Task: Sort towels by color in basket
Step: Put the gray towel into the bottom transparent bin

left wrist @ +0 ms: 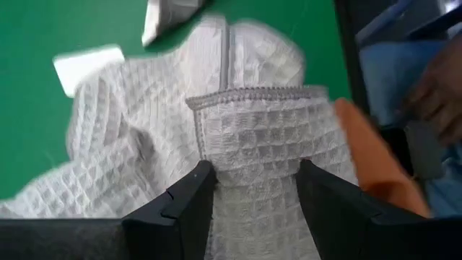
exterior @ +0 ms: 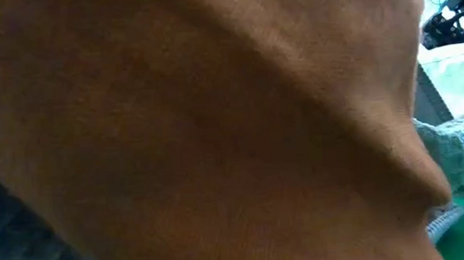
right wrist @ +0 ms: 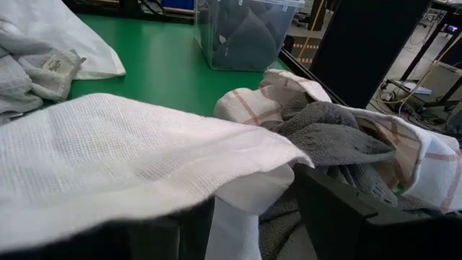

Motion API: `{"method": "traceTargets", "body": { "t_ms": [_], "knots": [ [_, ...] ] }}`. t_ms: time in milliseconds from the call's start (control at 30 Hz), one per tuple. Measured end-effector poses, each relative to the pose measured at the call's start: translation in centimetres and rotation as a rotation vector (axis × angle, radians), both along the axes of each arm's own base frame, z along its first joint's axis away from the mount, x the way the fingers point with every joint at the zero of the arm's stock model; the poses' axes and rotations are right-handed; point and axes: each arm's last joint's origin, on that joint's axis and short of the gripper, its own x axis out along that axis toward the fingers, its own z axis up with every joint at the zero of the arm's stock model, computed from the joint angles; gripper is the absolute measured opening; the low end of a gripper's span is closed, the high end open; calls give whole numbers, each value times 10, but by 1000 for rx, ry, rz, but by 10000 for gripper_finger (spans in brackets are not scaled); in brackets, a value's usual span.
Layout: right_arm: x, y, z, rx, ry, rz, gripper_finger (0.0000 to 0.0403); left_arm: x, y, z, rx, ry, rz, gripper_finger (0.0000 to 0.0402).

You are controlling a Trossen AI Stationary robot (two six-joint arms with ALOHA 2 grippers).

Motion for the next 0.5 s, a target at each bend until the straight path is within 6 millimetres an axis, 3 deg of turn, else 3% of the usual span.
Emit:
{"method": "traceTargets", "body": {
  "t_ms": [233, 500],
  "knots": [
    [0, 0, 0, 0, 0, 0, 217, 2, 5, -5, 46, 11, -2, 167],
    [0, 0, 0, 0, 0, 0, 217, 4, 10, -5, 84, -2, -43, 25]
  ]
}}
